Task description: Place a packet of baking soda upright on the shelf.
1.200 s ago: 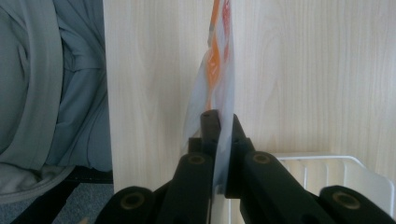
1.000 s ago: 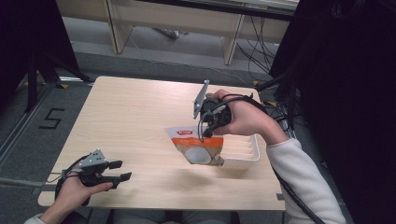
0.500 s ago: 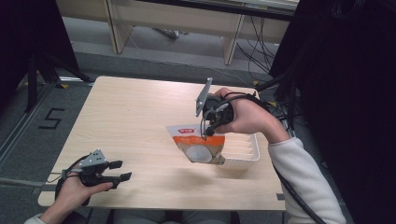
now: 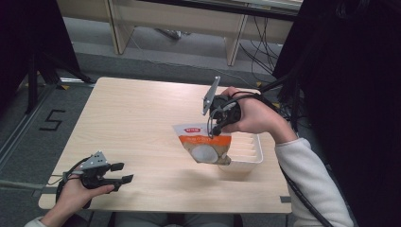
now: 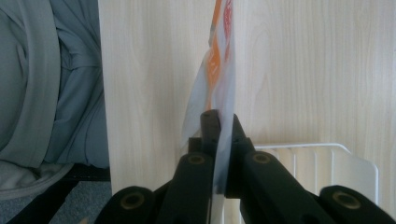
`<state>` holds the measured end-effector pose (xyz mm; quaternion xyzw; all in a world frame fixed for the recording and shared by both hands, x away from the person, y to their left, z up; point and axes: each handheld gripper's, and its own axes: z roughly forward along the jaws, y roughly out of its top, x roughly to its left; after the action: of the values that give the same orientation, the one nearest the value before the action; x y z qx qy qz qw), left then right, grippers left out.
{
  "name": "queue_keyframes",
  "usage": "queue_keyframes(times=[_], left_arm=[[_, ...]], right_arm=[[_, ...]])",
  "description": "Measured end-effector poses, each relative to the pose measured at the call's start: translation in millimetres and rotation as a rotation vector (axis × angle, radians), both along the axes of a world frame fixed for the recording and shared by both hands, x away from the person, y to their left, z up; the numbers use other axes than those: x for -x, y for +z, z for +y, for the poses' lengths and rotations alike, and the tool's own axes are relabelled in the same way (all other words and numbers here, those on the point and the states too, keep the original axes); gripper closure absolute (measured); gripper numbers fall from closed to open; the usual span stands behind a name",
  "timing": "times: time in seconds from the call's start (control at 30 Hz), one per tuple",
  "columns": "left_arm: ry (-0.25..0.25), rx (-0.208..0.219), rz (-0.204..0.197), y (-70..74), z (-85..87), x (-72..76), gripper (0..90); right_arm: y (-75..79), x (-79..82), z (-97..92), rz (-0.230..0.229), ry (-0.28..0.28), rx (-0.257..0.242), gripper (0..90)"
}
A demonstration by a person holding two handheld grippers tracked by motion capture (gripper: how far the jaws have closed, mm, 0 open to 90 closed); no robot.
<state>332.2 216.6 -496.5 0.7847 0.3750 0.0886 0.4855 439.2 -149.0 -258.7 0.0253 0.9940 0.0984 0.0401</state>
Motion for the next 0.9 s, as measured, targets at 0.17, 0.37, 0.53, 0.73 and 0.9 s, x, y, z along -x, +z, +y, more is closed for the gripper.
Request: queue_keyframes(times=[0.17, 0.37, 0.53, 0.73, 0.9], left_arm=[[-0.001, 0.001, -0.001, 0.0, 0.1, -0.1, 34.4], [-0.001, 0.002, -0.002, 0.0, 0.0, -0.1, 34.4], [0.0, 0.003, 0.001, 0.1, 0.0, -0.2, 34.2], [0.005, -0.007, 0.001, 0.6, 1.3, -0.5, 34.0], [0.011, -0.002, 0.008, 0.3, 1.0, -0.2, 34.0]], right_arm=[[0.6, -2.1, -2.8, -0.001, 0.009, -0.003, 90.0], [1.4, -1.2, -4.9, -0.002, -0.02, -0.008, 90.0], [2.6, -1.9, -7.9, -0.005, -0.034, -0.015, 90.0], [4.2, -3.9, -11.7, -0.016, -0.023, -0.025, 90.0], [7.0, -3.6, -13.8, -0.023, -0.042, -0.022, 90.0]])
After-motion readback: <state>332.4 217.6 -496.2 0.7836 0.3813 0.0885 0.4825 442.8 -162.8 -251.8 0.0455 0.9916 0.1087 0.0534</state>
